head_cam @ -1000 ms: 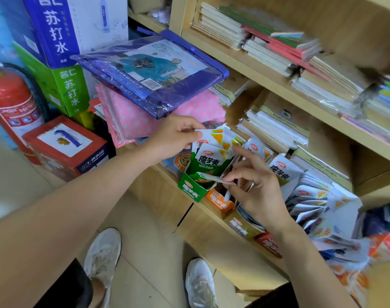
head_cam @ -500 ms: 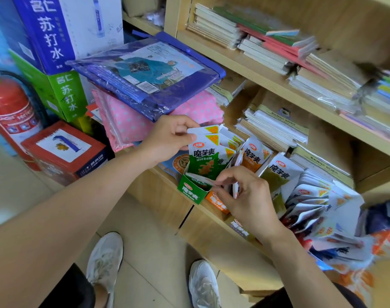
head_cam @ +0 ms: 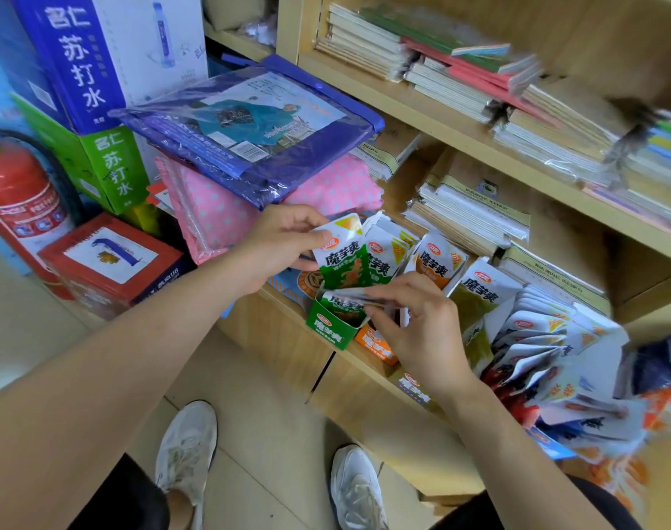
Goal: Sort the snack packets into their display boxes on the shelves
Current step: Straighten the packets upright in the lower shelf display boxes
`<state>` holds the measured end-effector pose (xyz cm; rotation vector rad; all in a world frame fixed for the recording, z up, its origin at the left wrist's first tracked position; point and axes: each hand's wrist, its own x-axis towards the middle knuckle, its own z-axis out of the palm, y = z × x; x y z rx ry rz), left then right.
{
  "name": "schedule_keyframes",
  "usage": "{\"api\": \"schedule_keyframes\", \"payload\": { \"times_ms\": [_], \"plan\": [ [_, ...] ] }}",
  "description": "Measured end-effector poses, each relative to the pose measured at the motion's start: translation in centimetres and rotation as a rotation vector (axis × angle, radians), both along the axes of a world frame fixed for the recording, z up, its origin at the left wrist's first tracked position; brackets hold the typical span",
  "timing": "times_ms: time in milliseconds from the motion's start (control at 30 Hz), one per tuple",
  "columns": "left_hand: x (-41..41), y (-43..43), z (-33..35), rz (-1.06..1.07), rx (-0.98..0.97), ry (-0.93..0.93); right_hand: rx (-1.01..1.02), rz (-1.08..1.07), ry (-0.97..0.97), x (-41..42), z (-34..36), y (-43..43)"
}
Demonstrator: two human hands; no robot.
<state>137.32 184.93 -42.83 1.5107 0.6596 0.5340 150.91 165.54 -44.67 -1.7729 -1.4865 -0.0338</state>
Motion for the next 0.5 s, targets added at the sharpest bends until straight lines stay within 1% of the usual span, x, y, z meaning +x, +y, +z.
{"api": "schedule_keyframes", "payload": {
  "times_ms": [100,200,300,367,433,500],
  "plan": [
    [0.2,-0.1,0.1,0.014,0.039,0.015,0.007,0.044,-0.019,0.4,-0.3,-0.4],
    [0.1,-0.1,0.3,-0.033,0.083,0.027,0.010,0.025,-0.087,0.6,-0.2,-0.5],
    [-0.4,-0.4,0.8,-0.145,0.116,0.050,0.032,-0.021,-0.111,0.5,0.1,-0.3],
    [-1.0,-0.7,1.1,-0.272,0.167,0.075,0.048,-0.064,-0.125,0.4,0.2,-0.1],
    [-1.4,-1.3,1.1,-0.390,0.267,0.114,0.050,-0.108,-0.095,0.3,0.2,0.0],
    [-1.3,-1.8,0.5,-0.383,0.445,0.142,0.050,-0.117,-0.019,0.0,0.3,0.1]
  ]
}}
